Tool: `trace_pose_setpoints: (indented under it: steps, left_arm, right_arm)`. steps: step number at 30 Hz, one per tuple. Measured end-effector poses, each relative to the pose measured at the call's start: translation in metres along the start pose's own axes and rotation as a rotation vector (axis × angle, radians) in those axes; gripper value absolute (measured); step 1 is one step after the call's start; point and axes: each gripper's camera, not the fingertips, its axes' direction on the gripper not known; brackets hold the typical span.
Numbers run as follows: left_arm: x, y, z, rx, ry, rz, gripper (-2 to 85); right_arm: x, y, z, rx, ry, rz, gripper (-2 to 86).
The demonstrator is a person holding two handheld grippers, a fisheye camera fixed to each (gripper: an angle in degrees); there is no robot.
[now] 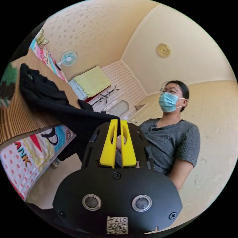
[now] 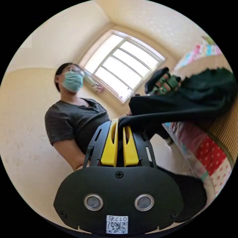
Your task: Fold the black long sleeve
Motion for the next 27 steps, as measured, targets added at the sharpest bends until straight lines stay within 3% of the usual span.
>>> trace_pose_setpoints:
  steps: [2,4,6,8,10,12,17,20,22,27]
  left_arm:
    - [-0.004,0.003,-0.016,0.075,0.103,0.057,-0.1]
    - [-0.019,0.007,-0.04,0.187,0.104,0.045,-0.1]
    - [-0.05,0.013,-0.071,0.297,-0.121,-0.092,-0.1]
    - [-0.061,0.011,-0.082,0.329,-0.391,-0.169,-0.1]
    - [-0.068,-0.012,-0.076,0.294,-0.608,-0.18,-0.2]
    - [-0.076,-0.064,-0.053,0.237,-0.915,-0.165,-0.1]
    - [-0.156,-0.18,-0.022,0.217,-1.265,-0.177,2.5]
    - [-0.214,-0.203,-0.025,0.289,-1.503,-0.246,11.8]
    - [-0.237,-0.196,-0.025,0.263,-1.561,-0.256,14.6]
    - [-0.299,-0.081,-0.029,0.058,-1.437,-0.316,15.9]
  right_arm:
    - [-0.028,0.006,-0.02,0.128,-0.016,-0.178,0.2]
    - [-0.025,0.011,-0.035,0.234,0.005,-0.161,0.1]
    - [0.002,0.017,-0.051,0.347,0.067,0.021,0.1]
    - [0.043,0.027,-0.069,0.477,0.217,0.327,0.2]
    - [0.057,0.02,-0.076,0.543,0.334,0.436,0.2]
    - [0.061,-0.009,-0.075,0.542,0.438,0.422,0.4]
    - [0.103,-0.115,-0.071,0.595,0.688,0.451,2.5]
    - [0.147,-0.146,-0.06,0.613,0.791,0.542,8.9]
    - [0.162,-0.153,-0.046,0.586,0.88,0.597,13.1]
    - [0.157,-0.142,0.023,0.432,0.975,0.525,13.9]
